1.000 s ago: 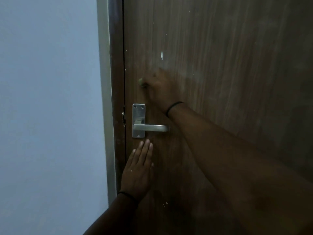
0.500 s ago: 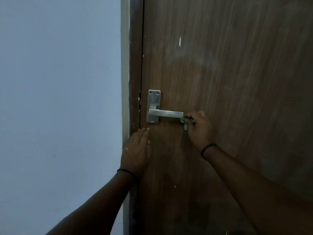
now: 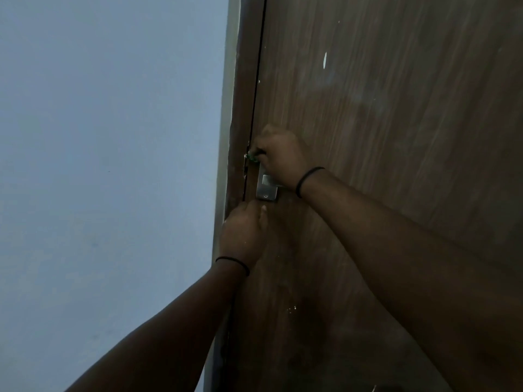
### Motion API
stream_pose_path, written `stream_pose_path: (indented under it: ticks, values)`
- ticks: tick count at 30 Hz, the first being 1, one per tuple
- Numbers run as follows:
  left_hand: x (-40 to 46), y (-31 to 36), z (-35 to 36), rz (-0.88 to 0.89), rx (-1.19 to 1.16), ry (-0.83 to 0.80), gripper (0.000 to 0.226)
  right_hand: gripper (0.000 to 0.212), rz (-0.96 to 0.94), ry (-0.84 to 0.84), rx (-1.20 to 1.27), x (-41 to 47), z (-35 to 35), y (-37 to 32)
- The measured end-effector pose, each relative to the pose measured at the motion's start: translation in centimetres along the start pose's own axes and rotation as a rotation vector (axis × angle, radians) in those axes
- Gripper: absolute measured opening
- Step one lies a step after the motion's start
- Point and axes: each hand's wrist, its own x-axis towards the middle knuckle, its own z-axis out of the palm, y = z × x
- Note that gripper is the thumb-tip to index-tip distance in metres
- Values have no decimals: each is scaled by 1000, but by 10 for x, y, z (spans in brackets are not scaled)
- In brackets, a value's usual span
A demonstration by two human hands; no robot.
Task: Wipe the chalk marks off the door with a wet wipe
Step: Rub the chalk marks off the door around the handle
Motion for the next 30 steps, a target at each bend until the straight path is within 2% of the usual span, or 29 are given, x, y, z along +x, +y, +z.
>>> stream_pose_path:
  ticks: [4, 6, 9, 12, 16, 20, 23, 25, 28, 30]
  values:
    - [-7, -13, -7, -35, -3, -17, 27, 16, -68, -29, -8, -5, -1, 6]
    - [-11, -18, -11, -11, 5, -43, 28, 12, -78, 18, 18, -17, -9, 12]
    - [-12, -19, -13, -20, 0, -59, 31, 24, 113, -33, -32, -46, -26, 32]
    - [-9, -14, -12, -66, -58, -52, 33, 19, 202, -3, -37, -55, -40, 39]
    - [3, 0, -9, -47, -125, 20, 27, 11, 87, 118, 38, -19, -35, 11]
    - [12, 0, -9, -44, -80, 83, 21, 12, 7, -53, 8, -3, -10, -3]
    - [10, -5, -11, -57, -117, 92, 22, 7, 9, -32, 7, -23, -10, 12]
    - [10, -7, -11, -73, -133, 86, 22, 10, 128, -36, 55, -39, -16, 29]
    - [11, 1, -15, -123, -208, 76, 21, 9, 498, 30, 339, -62, -29, 51]
    - [16, 12, -17, -201, -313, 132, 21, 11, 568, 102, 512, -67, -33, 46]
